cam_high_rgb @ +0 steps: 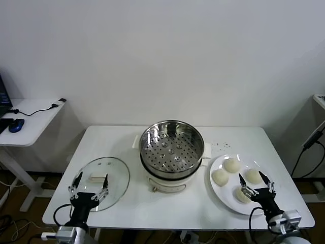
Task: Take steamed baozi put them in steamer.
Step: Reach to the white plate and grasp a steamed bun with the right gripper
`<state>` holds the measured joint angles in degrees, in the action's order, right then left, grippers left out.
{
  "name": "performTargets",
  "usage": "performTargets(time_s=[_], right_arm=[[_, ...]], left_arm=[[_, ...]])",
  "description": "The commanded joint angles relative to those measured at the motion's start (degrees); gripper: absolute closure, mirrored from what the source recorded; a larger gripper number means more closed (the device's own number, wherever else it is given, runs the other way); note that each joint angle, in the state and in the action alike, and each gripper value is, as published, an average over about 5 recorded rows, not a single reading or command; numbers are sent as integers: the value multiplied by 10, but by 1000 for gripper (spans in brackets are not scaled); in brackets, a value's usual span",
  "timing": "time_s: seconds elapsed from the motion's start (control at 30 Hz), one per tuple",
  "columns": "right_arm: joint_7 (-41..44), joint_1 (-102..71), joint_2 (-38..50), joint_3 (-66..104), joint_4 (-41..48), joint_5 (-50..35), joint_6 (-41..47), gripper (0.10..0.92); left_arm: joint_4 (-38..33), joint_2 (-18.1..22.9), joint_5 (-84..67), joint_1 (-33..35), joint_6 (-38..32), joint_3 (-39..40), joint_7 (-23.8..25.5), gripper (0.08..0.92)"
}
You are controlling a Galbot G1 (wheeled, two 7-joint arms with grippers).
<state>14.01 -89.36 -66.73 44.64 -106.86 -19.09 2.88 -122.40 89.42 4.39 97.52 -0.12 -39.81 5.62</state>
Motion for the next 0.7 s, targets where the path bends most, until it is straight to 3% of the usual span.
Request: performTargets(time_s=[0.03,0.2,0.43,0.53,0.7], right_arm=[[94,38,101,3,17,80,65,203],[220,120,243,-35,82,138,111,203],[404,346,428,-222,212,236,76,203],[451,502,461,-390,272,278,48,203],[502,713,445,-625,338,302,39,203]], left_arm=[[-2,0,2,4,0,1,-9,177],[-5,-2,0,13,-2,4,-20,177],[-9,-4,-5,19,-6,7,-24,177],[-8,-5,-9,20,-6,6,-26,177],[-2,-7,-13,16,-5,5,-28,177]])
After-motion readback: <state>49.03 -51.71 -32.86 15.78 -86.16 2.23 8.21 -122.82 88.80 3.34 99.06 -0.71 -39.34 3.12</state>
